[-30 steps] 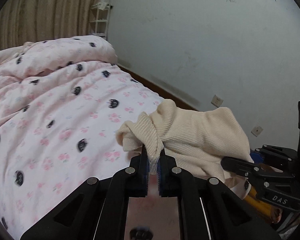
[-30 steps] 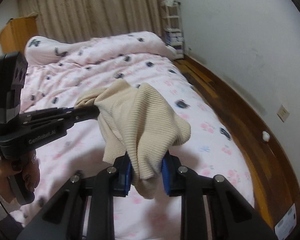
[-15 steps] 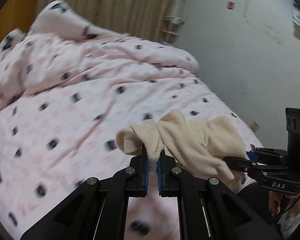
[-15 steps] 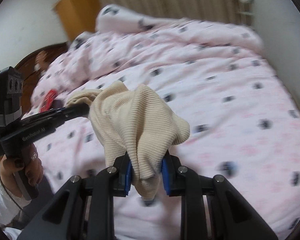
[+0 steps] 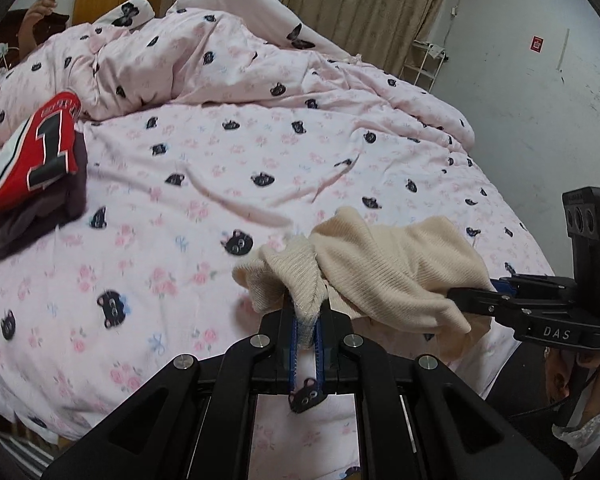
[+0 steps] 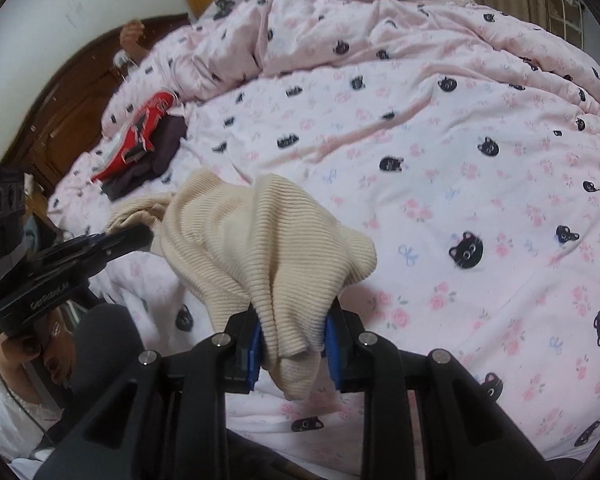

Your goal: Fold clothes

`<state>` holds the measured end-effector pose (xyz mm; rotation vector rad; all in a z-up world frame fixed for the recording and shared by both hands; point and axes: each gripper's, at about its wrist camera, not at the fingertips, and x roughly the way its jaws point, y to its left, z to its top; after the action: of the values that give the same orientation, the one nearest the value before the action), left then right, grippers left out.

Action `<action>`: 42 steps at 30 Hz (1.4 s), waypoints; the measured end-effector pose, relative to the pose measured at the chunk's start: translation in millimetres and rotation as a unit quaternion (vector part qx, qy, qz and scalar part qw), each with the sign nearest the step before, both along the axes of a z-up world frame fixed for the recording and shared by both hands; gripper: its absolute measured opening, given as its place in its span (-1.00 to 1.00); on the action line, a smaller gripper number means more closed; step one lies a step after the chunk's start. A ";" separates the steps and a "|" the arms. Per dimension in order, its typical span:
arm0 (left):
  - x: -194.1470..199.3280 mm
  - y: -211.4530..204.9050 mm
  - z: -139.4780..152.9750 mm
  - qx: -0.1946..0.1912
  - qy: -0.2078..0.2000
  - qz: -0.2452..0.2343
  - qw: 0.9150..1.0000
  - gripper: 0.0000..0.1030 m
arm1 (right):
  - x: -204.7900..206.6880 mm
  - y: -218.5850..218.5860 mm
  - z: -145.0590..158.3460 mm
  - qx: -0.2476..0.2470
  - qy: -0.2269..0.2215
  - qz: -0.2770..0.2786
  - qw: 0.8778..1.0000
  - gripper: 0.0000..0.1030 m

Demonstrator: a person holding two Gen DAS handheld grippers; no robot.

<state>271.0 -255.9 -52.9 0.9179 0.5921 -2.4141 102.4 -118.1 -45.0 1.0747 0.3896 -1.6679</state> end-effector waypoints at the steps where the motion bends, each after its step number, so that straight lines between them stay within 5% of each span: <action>1: 0.5 1.8 -5.1 0.001 -0.002 0.001 1.000 -0.88 | 1.7 -0.8 -4.2 0.009 0.006 0.000 1.000 -0.47; 17: -0.5 10.3 -41.8 0.031 -0.024 0.001 0.999 -0.88 | 11.4 7.8 -32.8 0.053 0.048 -0.005 0.997 -0.38; 21: -0.1 11.2 -41.6 0.030 -0.027 0.004 0.999 -0.88 | 15.7 8.7 -30.7 0.053 0.068 -0.005 0.996 -0.19; 30: -2.3 13.6 -41.0 0.023 -0.029 0.005 0.999 -0.88 | 41.1 28.9 19.7 -0.012 0.168 0.019 0.985 0.03; 35: -2.4 11.6 -43.3 0.032 -0.026 0.007 0.999 -0.88 | 67.7 33.9 41.6 -0.054 0.185 0.061 0.979 0.15; 42: -1.7 11.9 -43.0 0.034 -0.023 0.009 0.999 -0.88 | 84.5 12.1 15.0 -0.034 0.168 0.085 0.982 0.15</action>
<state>269.3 -244.1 -95.9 0.9896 0.6647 -2.3630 186.9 -106.0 -29.9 0.6882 0.6199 -1.6949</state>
